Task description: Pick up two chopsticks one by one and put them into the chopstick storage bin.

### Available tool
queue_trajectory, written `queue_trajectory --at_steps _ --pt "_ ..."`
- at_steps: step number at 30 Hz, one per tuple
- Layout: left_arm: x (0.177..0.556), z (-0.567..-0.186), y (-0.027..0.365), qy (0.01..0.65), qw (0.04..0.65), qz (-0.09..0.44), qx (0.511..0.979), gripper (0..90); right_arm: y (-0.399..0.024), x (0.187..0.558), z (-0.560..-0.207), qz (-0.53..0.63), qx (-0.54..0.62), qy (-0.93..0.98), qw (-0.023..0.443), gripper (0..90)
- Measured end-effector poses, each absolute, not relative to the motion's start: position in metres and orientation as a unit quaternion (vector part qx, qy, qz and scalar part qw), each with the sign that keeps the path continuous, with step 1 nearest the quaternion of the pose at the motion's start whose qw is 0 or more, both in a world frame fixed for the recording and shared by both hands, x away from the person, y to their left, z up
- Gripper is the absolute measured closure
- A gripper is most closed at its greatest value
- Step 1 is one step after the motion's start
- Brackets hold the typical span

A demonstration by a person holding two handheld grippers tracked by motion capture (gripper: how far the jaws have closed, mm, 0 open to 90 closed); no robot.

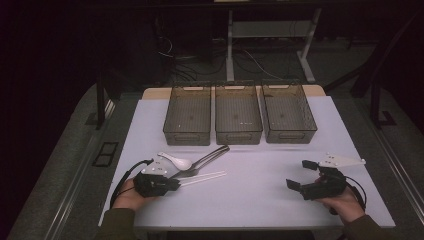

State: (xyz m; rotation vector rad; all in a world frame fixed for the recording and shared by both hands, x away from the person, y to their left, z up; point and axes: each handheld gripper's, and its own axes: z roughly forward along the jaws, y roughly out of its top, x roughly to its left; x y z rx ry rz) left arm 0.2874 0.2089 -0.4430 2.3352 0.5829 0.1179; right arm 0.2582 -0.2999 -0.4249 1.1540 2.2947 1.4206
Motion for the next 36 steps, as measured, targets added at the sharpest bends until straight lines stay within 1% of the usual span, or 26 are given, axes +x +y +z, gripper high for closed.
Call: queue_trajectory --at_steps 13,21,31,36 --pt "0.286 -0.442 0.208 0.194 0.356 0.04 0.913 83.5 -0.299 0.257 -0.426 0.479 0.386 0.782 0.105 1.0" --pt "0.284 -0.44 0.207 0.196 0.354 0.03 0.914 83.6 -0.297 0.257 -0.429 0.471 0.378 0.789 0.114 1.0" --pt "0.278 -0.431 0.204 0.187 0.366 0.026 0.911 83.6 -0.289 0.257 -0.436 0.457 0.371 0.801 0.114 1.0" --pt "0.276 -0.427 0.202 0.187 0.382 0.017 0.905 83.6 -0.285 0.257 -0.439 0.454 0.367 0.803 0.116 1.0"
